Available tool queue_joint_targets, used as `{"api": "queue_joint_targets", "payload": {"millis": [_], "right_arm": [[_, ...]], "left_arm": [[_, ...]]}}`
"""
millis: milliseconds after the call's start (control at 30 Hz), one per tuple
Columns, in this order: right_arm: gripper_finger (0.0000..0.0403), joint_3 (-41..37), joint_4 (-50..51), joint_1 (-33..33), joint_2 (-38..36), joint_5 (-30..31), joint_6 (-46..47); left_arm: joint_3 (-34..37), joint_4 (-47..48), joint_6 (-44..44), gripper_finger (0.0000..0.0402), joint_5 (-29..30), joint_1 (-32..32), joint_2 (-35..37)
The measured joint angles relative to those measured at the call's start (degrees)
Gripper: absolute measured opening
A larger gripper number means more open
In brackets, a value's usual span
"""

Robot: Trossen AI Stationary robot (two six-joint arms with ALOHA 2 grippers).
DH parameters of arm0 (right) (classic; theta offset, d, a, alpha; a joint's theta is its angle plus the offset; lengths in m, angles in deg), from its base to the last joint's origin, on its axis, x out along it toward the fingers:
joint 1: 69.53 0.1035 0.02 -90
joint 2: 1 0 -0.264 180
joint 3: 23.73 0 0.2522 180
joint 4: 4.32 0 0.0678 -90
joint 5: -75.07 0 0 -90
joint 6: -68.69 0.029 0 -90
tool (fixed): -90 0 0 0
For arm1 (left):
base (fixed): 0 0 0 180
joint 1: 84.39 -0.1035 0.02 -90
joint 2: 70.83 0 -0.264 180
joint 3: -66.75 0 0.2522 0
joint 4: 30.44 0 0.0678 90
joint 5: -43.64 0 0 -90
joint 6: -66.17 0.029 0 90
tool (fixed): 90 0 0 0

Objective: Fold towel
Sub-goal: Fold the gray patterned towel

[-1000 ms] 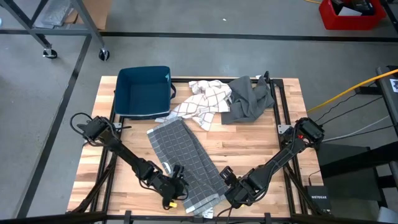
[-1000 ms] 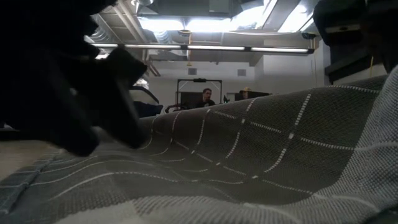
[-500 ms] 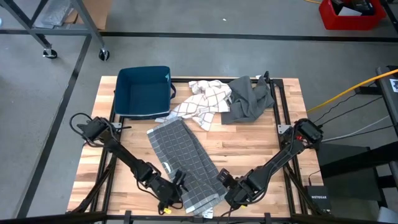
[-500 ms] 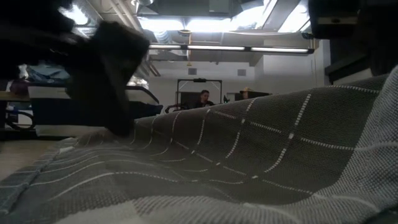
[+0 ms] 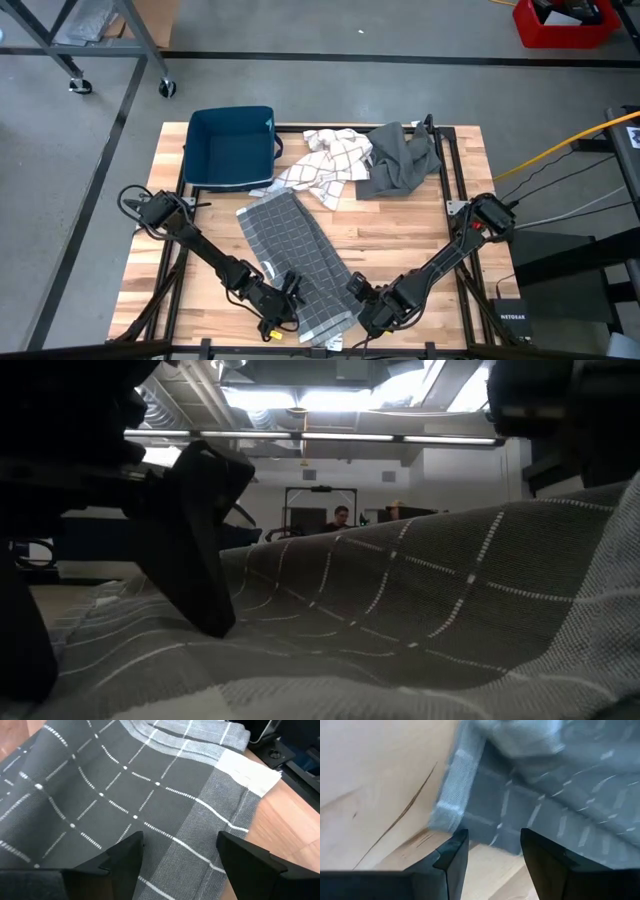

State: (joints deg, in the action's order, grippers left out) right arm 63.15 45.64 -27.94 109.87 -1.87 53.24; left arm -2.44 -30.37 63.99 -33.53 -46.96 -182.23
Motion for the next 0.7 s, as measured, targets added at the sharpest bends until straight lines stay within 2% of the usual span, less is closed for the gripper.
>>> {"api": "queue_joint_targets", "payload": {"millis": [333,500,600,700], "right_arm": [[0.0184,0.1,-0.5,0.0,2.8,-0.7,0.0],[0.0184,0.1,-3.9,0.0,3.3,-0.2,0.2],[0.0174,0.0,-7.3,0.0,3.5,-0.5,2.0],[0.0146,0.0,-10.7,0.0,3.7,-0.9,5.8]], "left_arm": [[0.0,-0.2,0.2,0.0246,-0.2,0.0,-0.1],[0.0,-0.3,-2.0,0.0244,0.7,-0.5,-0.1],[0.0,-0.3,-3.9,0.0224,1.6,-1.0,-0.1],[0.0,-0.2,-8.4,0.0188,1.9,-1.3,-0.2]]}}
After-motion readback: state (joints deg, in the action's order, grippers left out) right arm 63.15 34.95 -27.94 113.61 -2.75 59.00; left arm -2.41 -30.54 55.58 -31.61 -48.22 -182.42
